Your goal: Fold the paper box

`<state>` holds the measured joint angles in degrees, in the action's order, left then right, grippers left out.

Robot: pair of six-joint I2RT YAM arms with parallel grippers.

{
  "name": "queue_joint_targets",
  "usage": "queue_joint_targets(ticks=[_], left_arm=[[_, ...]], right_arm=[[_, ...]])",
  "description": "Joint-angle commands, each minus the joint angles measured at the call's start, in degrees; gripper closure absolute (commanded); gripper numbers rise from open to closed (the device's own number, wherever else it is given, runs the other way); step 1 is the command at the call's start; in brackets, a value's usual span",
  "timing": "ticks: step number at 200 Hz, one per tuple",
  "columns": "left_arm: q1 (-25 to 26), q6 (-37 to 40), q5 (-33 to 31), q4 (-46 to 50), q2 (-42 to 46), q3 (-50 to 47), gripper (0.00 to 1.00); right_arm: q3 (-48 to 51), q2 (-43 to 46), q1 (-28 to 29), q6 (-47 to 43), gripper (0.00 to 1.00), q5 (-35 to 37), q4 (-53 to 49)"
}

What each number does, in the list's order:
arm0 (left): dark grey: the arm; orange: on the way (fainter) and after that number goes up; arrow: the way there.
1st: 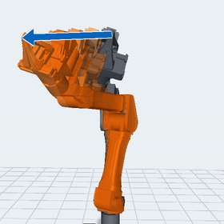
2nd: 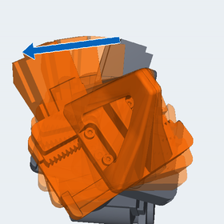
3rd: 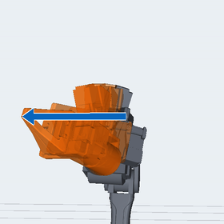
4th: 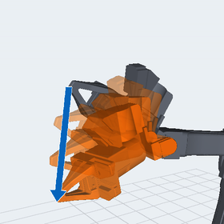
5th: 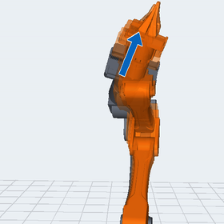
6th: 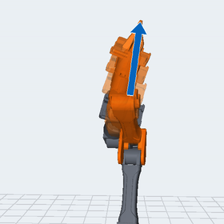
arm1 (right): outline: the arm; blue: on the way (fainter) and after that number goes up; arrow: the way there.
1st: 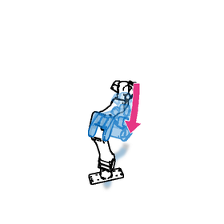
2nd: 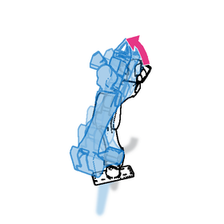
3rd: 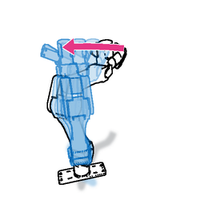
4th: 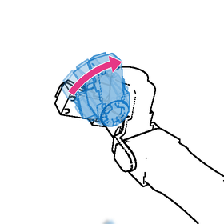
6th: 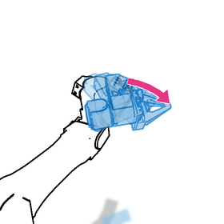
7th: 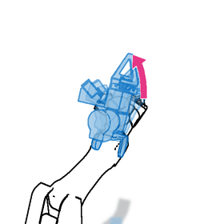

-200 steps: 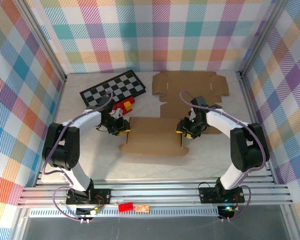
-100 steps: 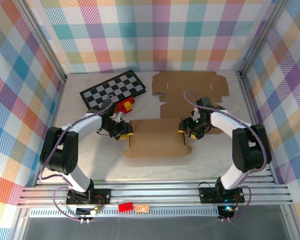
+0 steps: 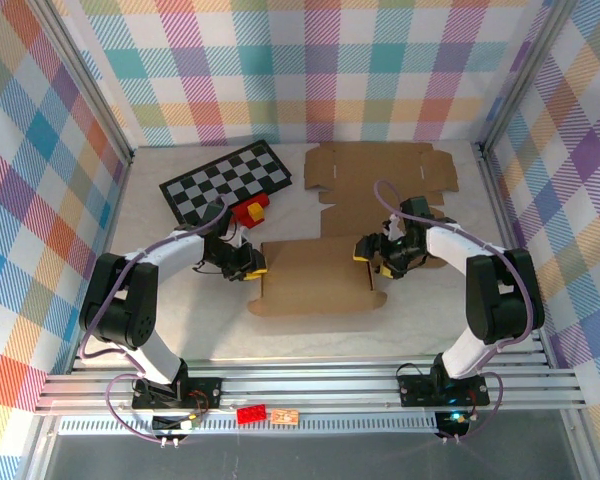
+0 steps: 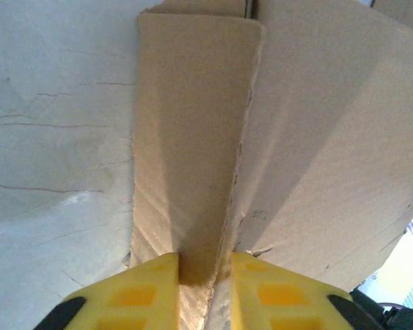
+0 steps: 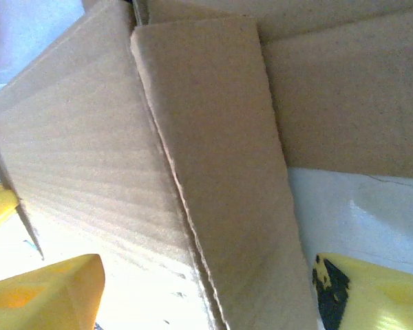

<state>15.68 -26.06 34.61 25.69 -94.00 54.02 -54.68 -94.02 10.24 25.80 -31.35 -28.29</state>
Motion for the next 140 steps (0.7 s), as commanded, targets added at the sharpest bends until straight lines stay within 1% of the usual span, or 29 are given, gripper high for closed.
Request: queue_joint_targets(ticks=[1, 15, 54, 65, 78, 110, 130, 140], left_arm=[[0.41, -0.12, -0.72, -0.47, -0.48, -1.45, 0.83], [0.40, -0.13, -1.30, -0.29, -0.35, -1.67, 0.85], [0.40, 0.05, -2.38, -0.30, -0.22, -2.25, 0.89], [0.42, 0.05, -2.84, -0.05, -0.22, -2.44, 0.91], [0.40, 0.09, -3.22, 0.06, -0.22, -2.73, 0.93], [0.38, 0.47, -5.17, 0.74, 0.74, -4.01, 0.93], [0.10, 0.84, -8.07, 2.75, 0.88, -4.37, 0.94], [-0.20, 0.85, -10.37, 4.44, 0.53, -4.21, 0.93]], right_arm=[[-0.16, -1.01, -0.90, -2.13, 0.19, -4.08, 0.88], [-0.39, -1.59, -1.25, -2.25, 0.17, -3.13, 0.22], [-1.23, -4.38, -1.43, -3.52, 0.15, -3.36, -1.28], [-1.19, -4.59, -1.40, -3.79, 0.15, -3.52, -1.17], [-0.93, -4.54, -1.44, -4.22, 0.14, -4.89, -0.49], [-0.32, -4.28, -1.48, -4.62, 0.12, -9.84, 2.68], [-0.71, -4.82, -1.39, -4.83, 0.12, -10.87, 2.81], [-0.85, -5.06, -1.49, -4.89, 0.11, -11.11, 2.93]])
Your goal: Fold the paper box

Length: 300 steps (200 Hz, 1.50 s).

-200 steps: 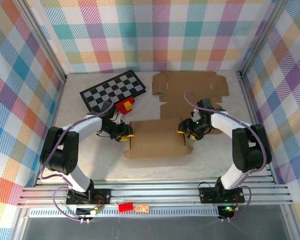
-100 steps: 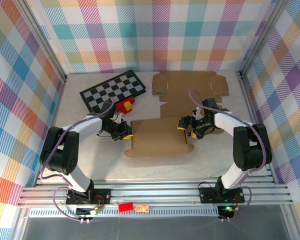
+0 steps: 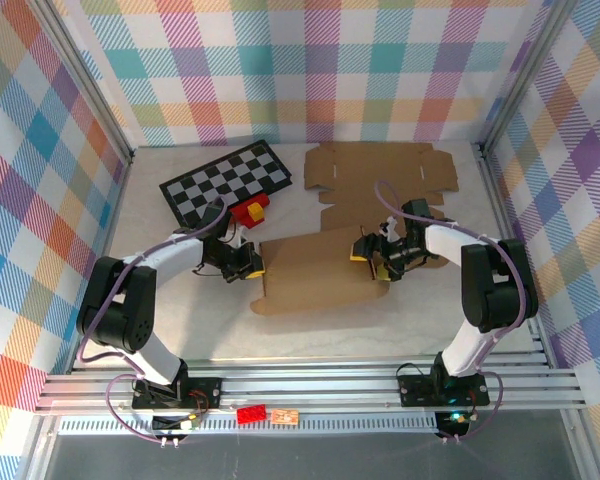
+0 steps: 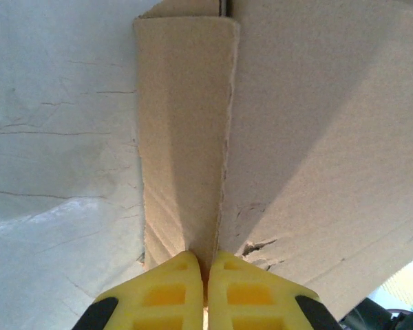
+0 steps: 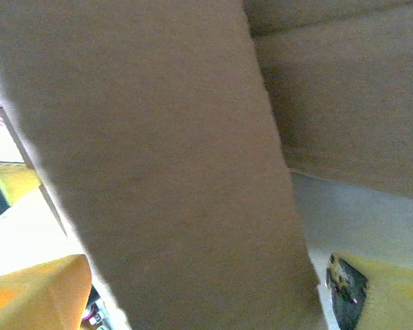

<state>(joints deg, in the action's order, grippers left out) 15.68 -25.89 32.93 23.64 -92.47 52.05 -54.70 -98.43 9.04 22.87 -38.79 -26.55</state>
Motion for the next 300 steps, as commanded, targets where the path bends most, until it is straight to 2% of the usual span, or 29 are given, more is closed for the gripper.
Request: queue_joint_targets(ticks=[1, 60, 99, 128, 169, 191, 209, 235, 250, 267, 300], left_arm=[[-0.21, 0.67, -8.94, 6.68, -1.02, -2.23, 0.93], [-0.66, 1.19, -11.01, 7.53, -2.95, -1.58, 0.93], [-0.65, 0.98, -10.63, 7.21, -3.82, -0.23, 0.90], [-0.65, 1.03, -10.45, 7.30, -3.12, 0.99, 0.82], [-0.49, 2.22, -10.33, 8.76, 0.18, 4.18, 0.65], [-0.06, 3.07, -11.78, 8.75, 4.41, 6.05, 0.63], [2.07, 5.32, -15.43, 9.12, 9.28, 9.42, 0.63], [8.61, 10.06, -22.76, 7.96, 15.50, 15.25, 0.64], [10.56, 11.99, -24.14, 5.92, 17.58, 17.10, 0.64], [11.11, 13.83, -21.96, 4.38, 18.84, 18.75, 0.63], [13.67, 26.83, -9.13, 1.77, 21.71, 19.53, 0.59]], right_arm=[[-0.84, -0.67, -0.23, -1.96, 0.11, -3.76, 1.25], [-0.33, -1.15, 0.06, 1.79, 0.13, -13.07, 7.62], [0.75, -0.94, 0.41, 6.58, 0.21, -16.15, 11.85], [1.93, -0.62, 0.52, 10.15, 0.28, -16.64, 13.73], [3.36, 1.26, 0.54, 14.42, 0.39, -15.59, 14.57], [3.44, 2.32, 0.50, 16.89, 0.40, -15.12, 14.37], [2.85, 2.68, 0.54, 18.65, 0.41, -14.69, 12.85], [2.84, 3.93, 0.54, 23.71, 0.43, -14.28, 10.66], [3.20, 5.59, 0.54, 27.53, 0.43, -13.75, 8.91], [4.10, 7.91, 0.54, 31.57, 0.43, -12.22, 5.85], [6.21, 11.58, 0.54, 39.76, 0.47, -11.60, -0.45]])
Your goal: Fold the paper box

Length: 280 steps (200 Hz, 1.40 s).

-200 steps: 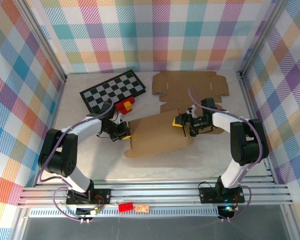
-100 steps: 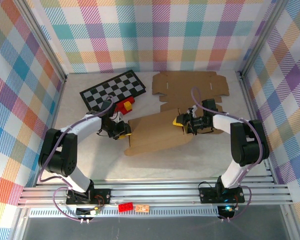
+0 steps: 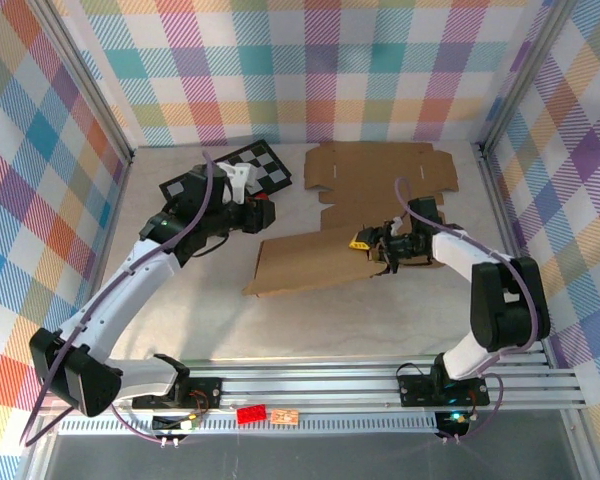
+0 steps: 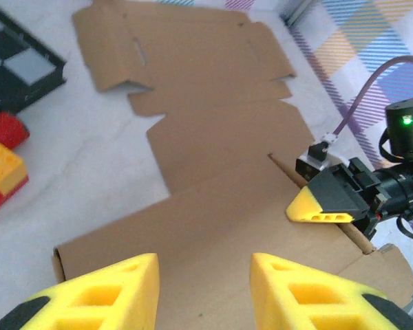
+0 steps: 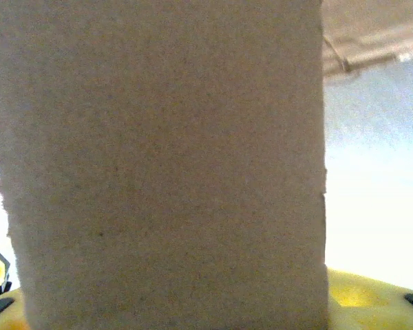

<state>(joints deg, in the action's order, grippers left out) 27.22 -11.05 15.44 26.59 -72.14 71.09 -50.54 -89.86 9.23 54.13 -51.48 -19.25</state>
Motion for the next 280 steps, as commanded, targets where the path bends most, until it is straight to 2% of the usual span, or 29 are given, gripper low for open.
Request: queue_joint_targets(ticks=[1, 17, 44, 70, 103, 144, 170, 185, 234, 280], left_arm=[[2.27, 12.44, 8.54, -1.05, 1.47, 0.52, 0.58], [4.73, 19.50, 11.27, 2.89, 1.54, 2.12, 0.54], [8.13, 28.69, 11.29, 14.80, -1.21, 6.51, 0.52], [12.24, 36.93, 8.02, 22.52, -2.81, 8.18, 0.47], [18.77, 45.08, -0.38, 32.20, -7.28, 11.39, 0.43], [20.49, 48.68, -6.28, 32.34, -8.72, 10.47, 0.38], [20.51, 50.94, -7.61, 32.57, -9.63, 9.99, 0.35], [20.63, 51.47, -7.29, 33.30, -10.44, 9.79, 0.25], [21.70, 51.70, -5.00, 33.98, -11.09, 8.77, 0.24], [22.81, 51.36, -6.99, 31.63, -12.56, 6.50, 0.25]], right_arm=[[2.09, 3.11, 0.35, 8.70, 0.47, 1.16, -7.96], [2.79, 4.47, 0.35, 11.17, 0.50, 1.36, -11.76], [4.21, 6.05, 0.26, 15.84, 0.51, 0.38, -13.96], [4.06, 6.21, 0.25, 19.55, 0.49, -0.73, -16.77], [5.07, 5.54, 0.28, 23.86, 0.52, -3.05, -20.51], [4.96, 3.40, -0.27, 23.29, 0.52, -3.38, -24.00], [3.62, 1.01, -0.61, 20.70, 0.52, -2.96, -26.47], [3.70, -0.39, -0.84, 20.00, 0.53, -3.77, -26.98], [3.74, -2.09, -2.18, 19.22, 0.53, -3.27, -27.51], [3.14, -5.84, -3.84, 16.33, 0.53, -3.90, -27.45]])
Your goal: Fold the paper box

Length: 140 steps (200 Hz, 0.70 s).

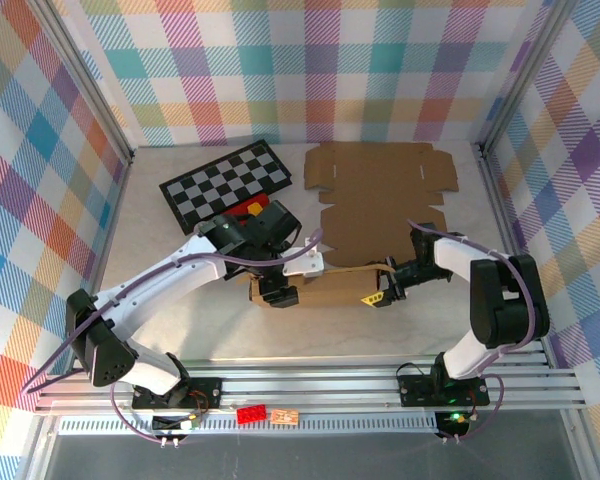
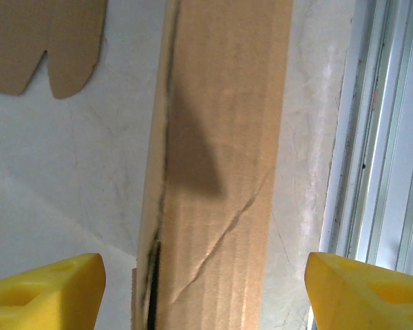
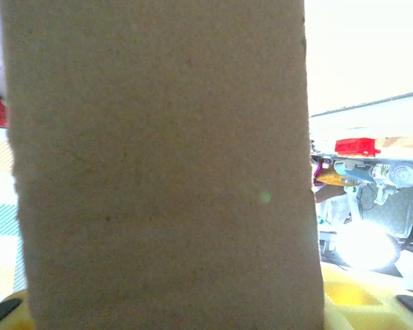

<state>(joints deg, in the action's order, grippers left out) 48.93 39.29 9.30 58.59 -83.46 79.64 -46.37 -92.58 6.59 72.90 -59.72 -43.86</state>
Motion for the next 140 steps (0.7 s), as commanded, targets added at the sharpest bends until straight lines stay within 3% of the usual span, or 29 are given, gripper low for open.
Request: queue_joint_targets(ticks=[1, 48, 77, 100, 140], left_arm=[[1.10, 1.04, -0.99, -0.47, -1.30, -2.13, 0.25], [1.19, -0.09, -5.02, -5.57, -3.58, -4.16, 0.25], [1.16, -1.85, -5.65, -8.86, -4.33, -4.69, 0.27], [0.95, -3.98, -4.52, -9.11, -5.79, -3.90, 0.32], [0.22, -7.94, -2.43, -10.40, -6.53, -3.54, 0.38]], right_arm=[[-1.11, -3.22, -1.25, -2.61, 0.53, 4.31, -2.96], [-2.49, -5.24, -3.44, -6.22, 0.48, 4.41, -5.41], [-4.05, -5.17, -5.58, -9.02, 0.36, 5.97, -7.70], [-7.83, -2.83, -7.09, -11.97, 0.29, 10.35, -11.83], [-9.95, 3.57, -9.97, -10.64, 0.26, 15.19, -13.23]])
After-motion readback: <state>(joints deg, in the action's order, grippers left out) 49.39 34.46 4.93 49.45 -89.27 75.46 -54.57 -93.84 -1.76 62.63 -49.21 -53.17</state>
